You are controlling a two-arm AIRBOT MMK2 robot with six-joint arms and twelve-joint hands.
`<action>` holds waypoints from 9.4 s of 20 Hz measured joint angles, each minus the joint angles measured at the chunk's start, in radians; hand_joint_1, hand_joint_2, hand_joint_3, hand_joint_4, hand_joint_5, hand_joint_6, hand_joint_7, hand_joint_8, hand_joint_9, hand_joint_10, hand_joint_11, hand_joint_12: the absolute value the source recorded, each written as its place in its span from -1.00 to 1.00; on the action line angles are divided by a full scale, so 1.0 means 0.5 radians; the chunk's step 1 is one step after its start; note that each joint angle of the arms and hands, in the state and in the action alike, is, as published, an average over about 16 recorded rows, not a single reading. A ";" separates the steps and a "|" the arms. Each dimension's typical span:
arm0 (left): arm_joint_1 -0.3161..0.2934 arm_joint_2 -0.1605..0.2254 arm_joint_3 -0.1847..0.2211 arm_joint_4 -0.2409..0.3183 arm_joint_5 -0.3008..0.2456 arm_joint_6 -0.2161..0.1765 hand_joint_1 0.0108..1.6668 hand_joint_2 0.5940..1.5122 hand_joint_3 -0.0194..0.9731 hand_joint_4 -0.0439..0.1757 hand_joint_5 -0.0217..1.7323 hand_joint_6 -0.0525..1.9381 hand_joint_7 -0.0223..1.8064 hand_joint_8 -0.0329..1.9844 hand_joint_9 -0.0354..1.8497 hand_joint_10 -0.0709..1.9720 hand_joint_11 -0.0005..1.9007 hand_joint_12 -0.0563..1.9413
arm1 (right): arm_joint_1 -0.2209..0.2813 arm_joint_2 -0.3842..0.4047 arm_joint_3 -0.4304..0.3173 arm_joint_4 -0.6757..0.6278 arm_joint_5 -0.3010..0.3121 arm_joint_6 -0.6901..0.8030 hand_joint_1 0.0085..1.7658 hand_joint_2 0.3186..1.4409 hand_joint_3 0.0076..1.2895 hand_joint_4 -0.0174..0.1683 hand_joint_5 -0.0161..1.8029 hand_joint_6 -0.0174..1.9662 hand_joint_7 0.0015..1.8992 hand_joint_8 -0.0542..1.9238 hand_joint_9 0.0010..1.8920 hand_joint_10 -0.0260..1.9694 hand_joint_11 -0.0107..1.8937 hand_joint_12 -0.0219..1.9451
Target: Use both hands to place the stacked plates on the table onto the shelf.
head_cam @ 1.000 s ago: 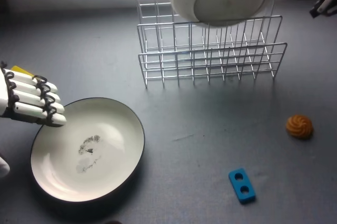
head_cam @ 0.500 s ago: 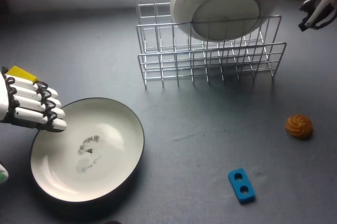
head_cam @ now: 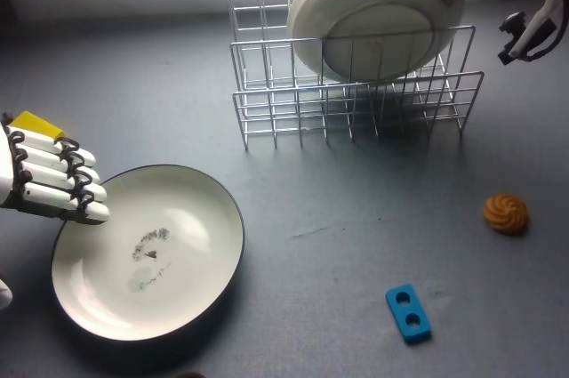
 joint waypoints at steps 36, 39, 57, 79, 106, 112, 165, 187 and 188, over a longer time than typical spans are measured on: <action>0.179 -0.032 0.036 -0.073 0.042 0.030 -1.00 0.20 -0.94 -0.60 -0.88 -0.93 -0.94 -0.98 -0.88 -0.91 -0.97 -0.93 | 0.081 0.216 -0.750 -0.221 0.462 -1.418 -0.06 0.06 -0.99 -0.78 -0.91 -0.94 -0.94 -0.93 -0.95 -0.97 -0.98 -0.86; 0.215 -0.039 0.039 -0.085 0.053 0.030 -1.00 0.20 -0.94 -0.60 -0.89 -0.94 -0.95 -0.98 -0.88 -0.91 -0.97 -0.93 | 0.026 0.219 -0.893 -0.222 0.437 -1.578 -0.01 0.00 -1.00 -0.77 -0.95 -0.94 -0.98 -0.93 -0.98 -0.97 -0.98 -0.96; 0.341 -0.058 0.050 -0.145 0.079 0.031 -1.00 0.21 -0.94 -0.62 -0.90 -0.96 -0.98 -0.99 -0.88 -0.90 -0.98 -0.93 | -0.488 -0.074 -1.065 0.030 0.504 -2.097 0.18 -0.05 -1.00 -0.77 -0.96 -0.94 -0.98 -0.93 -0.99 -0.97 -0.98 -0.97; 0.344 -0.073 0.076 -0.149 0.062 0.034 -1.00 0.21 -0.94 -0.62 -0.89 -0.96 -0.98 -0.99 -0.87 -0.90 -0.98 -0.93 | -0.584 -0.778 -0.384 0.096 0.579 -2.413 0.26 0.13 -1.00 -0.77 -0.85 -0.94 -0.90 -0.93 -0.91 -0.96 -0.97 -0.59; 0.196 -0.050 0.076 -0.081 0.064 0.007 -1.00 0.22 -0.94 -0.61 -0.88 -0.95 -0.93 -0.98 -0.86 -0.91 -0.95 -0.92 | -0.595 -0.799 -0.349 0.082 0.717 -2.440 0.28 0.24 -0.99 -0.85 -0.07 -0.46 0.03 -0.12 0.26 -0.60 -0.09 0.29; -0.024 0.019 0.056 -0.006 0.039 -0.042 -1.00 0.22 -0.94 -0.59 -0.86 -0.94 -0.90 -0.97 -0.87 -0.91 -0.95 -0.92 | -0.603 -0.764 -0.381 0.083 0.731 -2.449 0.29 0.21 -0.99 -0.90 -0.07 -0.41 0.09 0.04 0.26 -0.32 -0.01 0.33; -0.917 0.291 -0.059 0.519 -0.235 -0.511 -0.99 0.20 -0.94 -0.56 -0.85 -0.93 -0.86 -0.95 -0.86 -0.91 -0.97 -0.85 | 0.308 0.599 -1.165 0.168 0.010 -0.582 0.37 0.21 -1.00 -0.90 0.09 -0.20 0.14 0.09 0.18 -0.07 -0.04 0.37; -0.946 0.288 -0.088 0.550 -0.235 -0.511 -0.99 0.18 -0.94 -0.55 -0.85 -0.93 -0.86 -0.95 -0.85 -0.92 -0.98 -0.78 | 0.157 0.520 -0.847 0.224 0.067 -0.605 0.41 0.23 -1.00 -0.91 0.09 -0.20 0.13 0.07 0.19 -0.11 -0.05 0.35; -0.946 0.288 -0.088 0.552 -0.235 -0.511 -0.99 0.18 -0.94 -0.55 -0.85 -0.93 -0.86 -0.95 -0.85 -0.92 -0.98 -0.77 | 0.145 0.514 -0.835 0.225 0.073 -0.608 0.41 0.23 -1.00 -0.91 0.09 -0.19 0.13 0.08 0.18 -0.11 -0.05 0.36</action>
